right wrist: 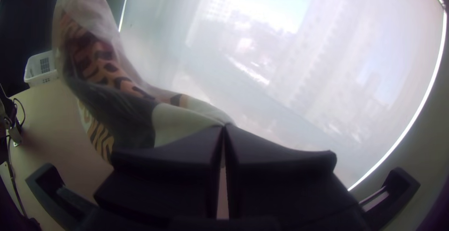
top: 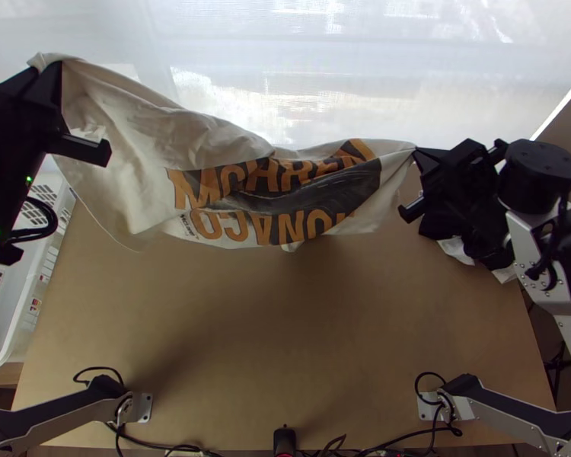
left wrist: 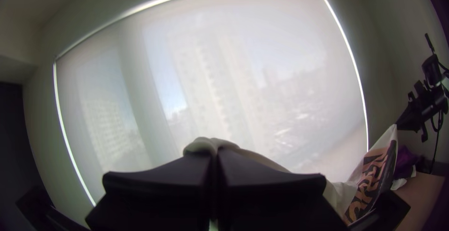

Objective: Fold the t-shirt

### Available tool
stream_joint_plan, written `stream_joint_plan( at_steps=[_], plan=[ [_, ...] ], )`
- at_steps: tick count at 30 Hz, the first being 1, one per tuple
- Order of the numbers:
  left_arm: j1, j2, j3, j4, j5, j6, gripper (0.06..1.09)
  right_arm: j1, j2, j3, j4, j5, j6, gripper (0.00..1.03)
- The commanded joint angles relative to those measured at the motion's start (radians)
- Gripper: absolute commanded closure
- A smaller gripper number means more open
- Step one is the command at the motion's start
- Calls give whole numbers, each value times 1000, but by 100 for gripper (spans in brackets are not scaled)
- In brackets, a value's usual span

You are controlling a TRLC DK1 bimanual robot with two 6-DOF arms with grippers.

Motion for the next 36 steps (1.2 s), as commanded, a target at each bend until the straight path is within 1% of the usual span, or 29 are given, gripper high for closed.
stream_joint_plan(
  at_steps=[1, 4, 9, 11, 14, 17, 19, 24, 26, 29, 31, 33, 36],
  plan=[
    [-278, -82, -11, 116, -178, 220, 105, 19, -122, 3, 115, 80, -86, 100],
    [-295, -115, -14, 122, -194, 259, 105, 54, -173, 5, 137, 114, -131, 100],
    [-298, -171, -2, 110, -218, 263, 105, 67, -242, 28, 129, 140, -160, 100],
    [-298, -192, -2, 105, -226, 265, 105, 67, -267, 32, 121, 140, -166, 100],
    [-297, -209, -17, 67, -255, 245, 105, 67, -282, 32, 64, 140, -163, 100],
    [-292, -226, -131, 36, -255, 234, 105, 74, -283, 0, 31, 139, -141, 100],
    [-292, -226, -221, 67, -253, 233, 105, 96, -280, -50, 26, 140, -141, 100],
    [-289, -214, -425, 257, -238, 248, 105, 113, -257, -178, 58, 139, -111, 100],
    [-278, -206, -499, 296, -209, 254, 105, 111, -234, -222, 63, 135, -92, 100],
    [-194, -197, -620, 354, -103, 245, 105, 113, -193, -297, 81, 114, -77, 100],
    [-142, -187, -702, 398, -49, 243, 105, 110, -164, -353, 112, 97, -77, 100],
    [-103, -168, -766, 449, -17, 224, 105, 91, -125, -402, 150, 80, -79, 100],
    [-8, -102, -826, 521, 38, 156, 105, 50, -53, -448, 236, 57, -75, 100]
  ],
)
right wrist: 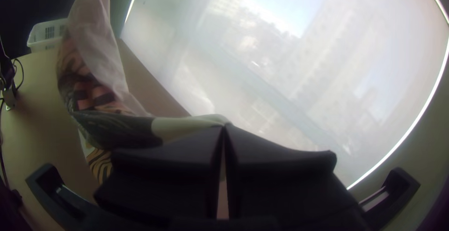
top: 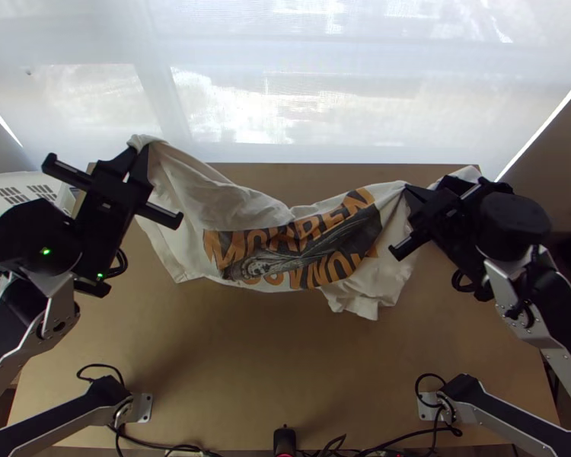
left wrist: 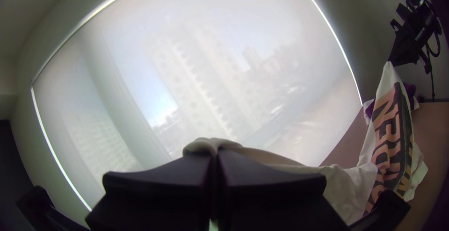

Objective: Fold the t-shirt

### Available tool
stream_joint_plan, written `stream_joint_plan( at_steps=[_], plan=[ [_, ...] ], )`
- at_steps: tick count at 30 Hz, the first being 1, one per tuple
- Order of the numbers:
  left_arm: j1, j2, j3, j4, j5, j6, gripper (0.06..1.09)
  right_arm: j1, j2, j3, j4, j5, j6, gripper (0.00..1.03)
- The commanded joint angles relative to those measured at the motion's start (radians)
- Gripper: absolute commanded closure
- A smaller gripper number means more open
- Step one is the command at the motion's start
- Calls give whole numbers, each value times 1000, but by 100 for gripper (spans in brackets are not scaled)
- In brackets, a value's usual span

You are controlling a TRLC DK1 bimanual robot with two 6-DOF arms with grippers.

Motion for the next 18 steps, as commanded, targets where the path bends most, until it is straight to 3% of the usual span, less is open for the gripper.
stream_joint_plan(
  at_steps=[1, 9, 18],
  plan=[
    [180, 105, -200, 165, 126, -99, 105, -56, 138, -137, 138, -41, 17, 100],
    [361, 370, -151, 308, 141, -280, 105, -153, 335, -102, 278, -44, 23, 100],
    [423, 603, -64, 329, 141, -395, 105, -209, 464, -79, 336, -44, 20, 100]
  ],
)
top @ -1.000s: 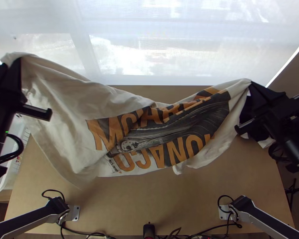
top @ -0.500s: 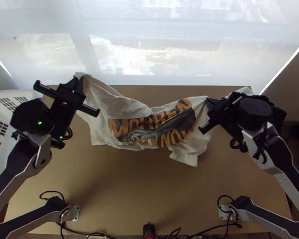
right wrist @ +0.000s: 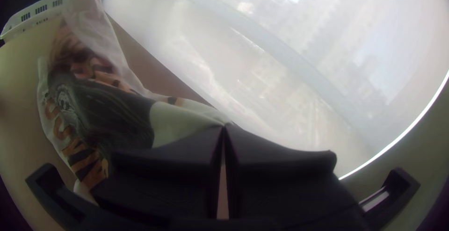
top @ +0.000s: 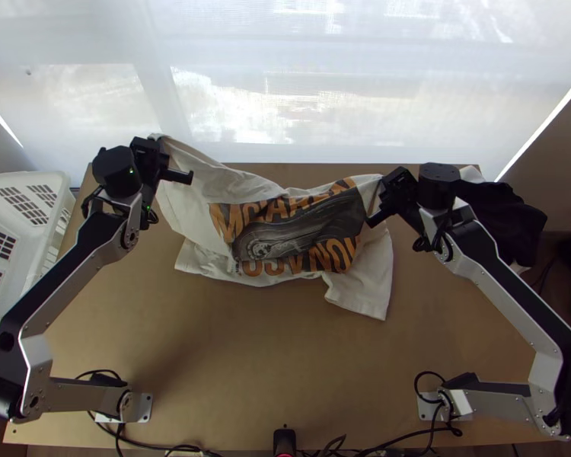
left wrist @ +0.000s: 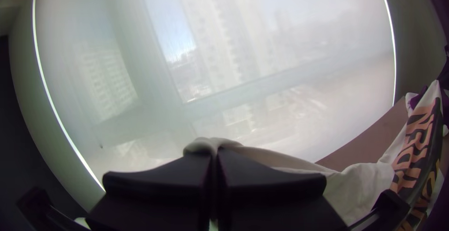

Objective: Fold the t-shirt

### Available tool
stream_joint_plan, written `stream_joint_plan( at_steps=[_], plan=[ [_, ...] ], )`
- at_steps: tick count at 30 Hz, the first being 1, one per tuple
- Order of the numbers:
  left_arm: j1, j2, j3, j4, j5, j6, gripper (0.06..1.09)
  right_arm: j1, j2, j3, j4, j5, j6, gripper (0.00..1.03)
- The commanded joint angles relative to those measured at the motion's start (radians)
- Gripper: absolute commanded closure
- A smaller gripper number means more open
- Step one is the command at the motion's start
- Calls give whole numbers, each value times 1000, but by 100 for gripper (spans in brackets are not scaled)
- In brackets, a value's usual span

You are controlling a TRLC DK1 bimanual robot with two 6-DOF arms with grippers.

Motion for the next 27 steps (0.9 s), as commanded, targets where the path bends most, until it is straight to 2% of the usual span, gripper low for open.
stream_joint_plan(
  at_steps=[1, 3, 5, 6, 7, 8, 9, 10, 11, 15, 22, 27],
  plan=[
    [63, 180, 46, 22, 6, -96, 105, -47, 95, 3, 51, -3, 9, 100],
    [69, 206, 50, -5, 8, -127, 103, -48, 95, -8, 51, -3, 12, 100],
    [73, 218, 69, -99, 49, -182, 92, -50, 91, -17, 54, -1, 12, 90],
    [71, 222, 84, -179, 97, -220, 75, -50, 91, -20, 54, -1, 10, 79],
    [71, 229, 107, -280, 178, -246, 45, -51, 91, -23, 51, -1, 10, 62],
    [66, 243, 139, -396, 235, -260, 25, -51, 91, -25, 40, -1, 10, 45],
    [57, 249, 162, -482, 256, -272, 19, -51, 91, -29, 31, -1, 10, 33],
    [48, 240, 165, -524, 279, -275, 14, -51, 91, -32, 23, -1, 10, 17],
    [43, 217, 159, -542, 302, -289, 13, -50, 88, -34, 13, -1, 13, 5],
    [28, 107, 147, -643, 356, -305, 12, -50, 57, -55, -6, -1, 33, 4],
    [16, -94, 106, -972, 358, -279, 11, -65, -13, -63, -92, -3, 36, 4],
    [36, -182, -34, -1021, 358, -256, 12, -65, -73, -41, -184, -4, 62, 4]
  ],
)
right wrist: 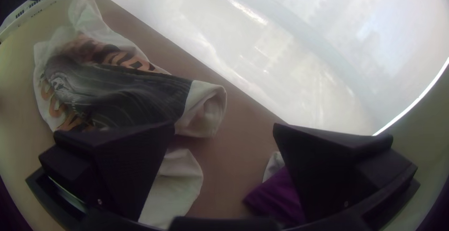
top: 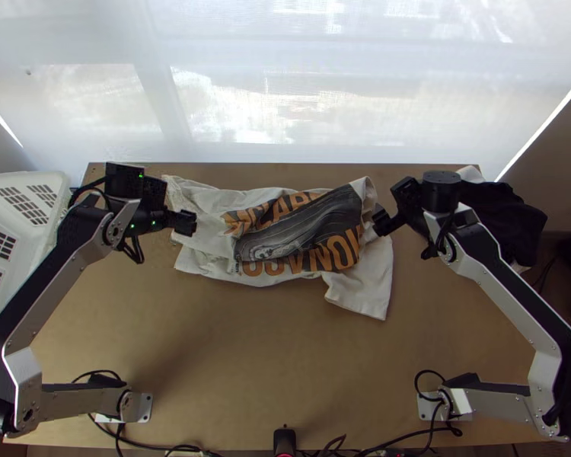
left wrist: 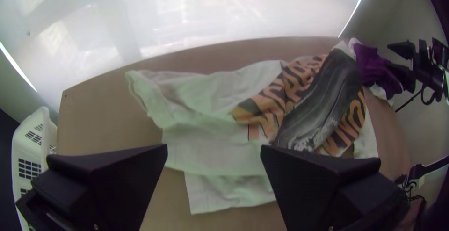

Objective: Fold the t-shirt

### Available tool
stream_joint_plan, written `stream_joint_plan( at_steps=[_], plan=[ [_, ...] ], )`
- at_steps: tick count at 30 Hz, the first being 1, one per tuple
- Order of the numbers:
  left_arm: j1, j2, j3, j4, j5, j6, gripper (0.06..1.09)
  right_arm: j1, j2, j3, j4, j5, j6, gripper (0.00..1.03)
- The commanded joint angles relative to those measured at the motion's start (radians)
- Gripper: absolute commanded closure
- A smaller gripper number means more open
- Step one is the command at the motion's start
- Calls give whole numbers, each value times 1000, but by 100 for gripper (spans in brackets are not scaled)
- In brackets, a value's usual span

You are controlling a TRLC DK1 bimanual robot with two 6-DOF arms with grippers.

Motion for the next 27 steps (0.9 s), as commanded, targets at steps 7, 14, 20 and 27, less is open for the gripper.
stream_joint_plan(
  at_steps=[7, 14, 20, 27],
  plan=[
    [4, -89, -228, -109, -5, 9, 12, 11, -147, 31, -254, -54, 71, 4],
    [9, -5, -337, 61, -94, 9, 12, 20, -193, 59, -321, -57, 65, 4],
    [4, 48, -356, 107, -117, 1, 17, 37, -205, 55, -338, -58, 71, 4],
    [7, 72, -379, 141, -117, -7, 29, 41, -222, 41, -347, -58, 69, 4]
  ],
)
